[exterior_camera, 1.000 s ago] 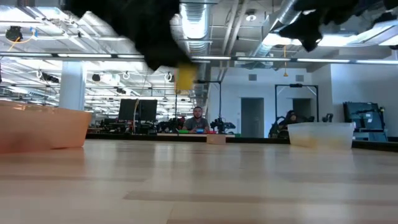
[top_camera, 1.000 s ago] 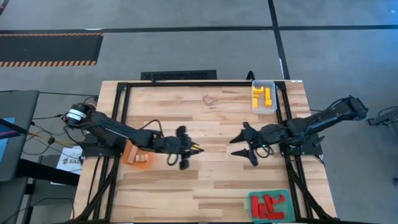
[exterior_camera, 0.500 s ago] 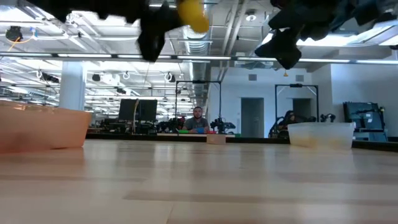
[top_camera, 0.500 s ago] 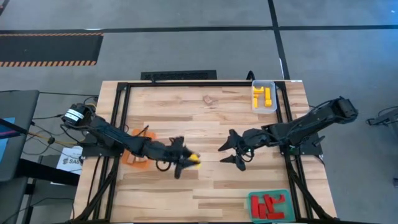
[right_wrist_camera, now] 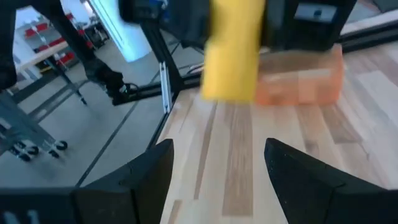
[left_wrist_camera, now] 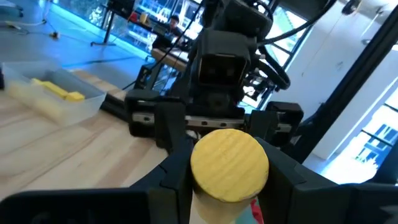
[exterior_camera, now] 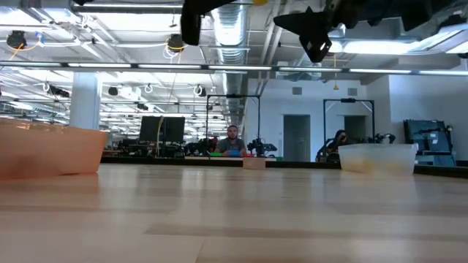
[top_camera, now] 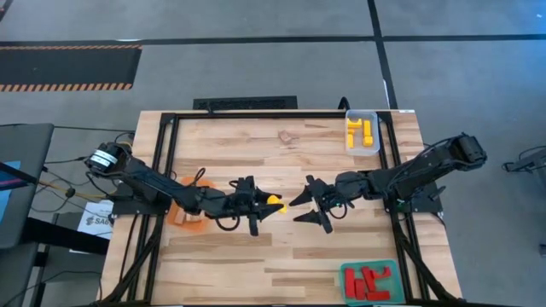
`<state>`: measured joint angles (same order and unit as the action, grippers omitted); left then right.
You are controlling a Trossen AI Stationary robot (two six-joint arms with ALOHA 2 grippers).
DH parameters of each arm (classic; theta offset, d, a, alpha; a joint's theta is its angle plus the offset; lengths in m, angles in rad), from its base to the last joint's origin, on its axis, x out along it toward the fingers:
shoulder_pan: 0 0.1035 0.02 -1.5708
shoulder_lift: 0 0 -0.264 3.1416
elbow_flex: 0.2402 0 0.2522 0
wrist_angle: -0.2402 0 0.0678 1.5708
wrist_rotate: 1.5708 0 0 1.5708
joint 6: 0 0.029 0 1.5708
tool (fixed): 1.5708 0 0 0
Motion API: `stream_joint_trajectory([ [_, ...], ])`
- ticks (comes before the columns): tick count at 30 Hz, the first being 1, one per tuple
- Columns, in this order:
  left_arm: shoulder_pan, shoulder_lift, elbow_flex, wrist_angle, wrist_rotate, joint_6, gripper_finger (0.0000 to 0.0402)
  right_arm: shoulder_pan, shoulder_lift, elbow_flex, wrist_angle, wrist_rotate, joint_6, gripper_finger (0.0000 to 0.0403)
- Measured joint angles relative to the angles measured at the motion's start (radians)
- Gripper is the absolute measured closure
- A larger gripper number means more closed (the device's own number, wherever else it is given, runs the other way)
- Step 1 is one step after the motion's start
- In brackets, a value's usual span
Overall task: Sort & place blocks by color
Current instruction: Put the yellow block into the transparent bin
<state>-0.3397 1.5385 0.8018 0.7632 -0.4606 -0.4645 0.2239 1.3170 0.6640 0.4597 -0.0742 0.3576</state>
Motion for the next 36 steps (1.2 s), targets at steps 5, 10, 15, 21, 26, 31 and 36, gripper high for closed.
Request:
stream_joint_trajectory([
  [5, 0.002, 0.085, 0.063, 0.016, 0.027, 0.0, 0.0299, -0.026, 0.0, 0.0, 0.013, -0.009, -0.026, 0.0124],
  [10, 0.016, 0.165, 0.122, 0.008, 0.033, 0.028, 0.0299, -0.043, 0.0, -0.001, 0.017, -0.023, -0.033, 0.0104],
  [15, 0.048, 0.165, 0.152, 0.016, 0.032, 0.066, 0.0299, -0.043, 0.0, 0.0, 0.007, -0.061, -0.016, 0.0086],
  [21, 0.076, 0.165, 0.168, -0.026, 0.065, 0.039, 0.0299, -0.055, 0.0, 0.0, 0.013, -0.058, -0.016, 0.0084],
  [26, 0.078, 0.166, 0.167, -0.027, 0.067, 0.046, 0.0299, -0.074, 0.0, 0.0, 0.013, -0.056, -0.016, 0.01],
  [31, 0.079, 0.166, 0.166, -0.052, 0.056, 0.046, 0.0299, -0.101, 0.0, 0.0, 0.019, -0.06, 0.023, 0.0135],
  [36, 0.083, 0.166, 0.166, -0.059, 0.053, 0.054, 0.0299, -0.115, 0.0, 0.0, 0.02, -0.063, 0.06, 0.021],
])
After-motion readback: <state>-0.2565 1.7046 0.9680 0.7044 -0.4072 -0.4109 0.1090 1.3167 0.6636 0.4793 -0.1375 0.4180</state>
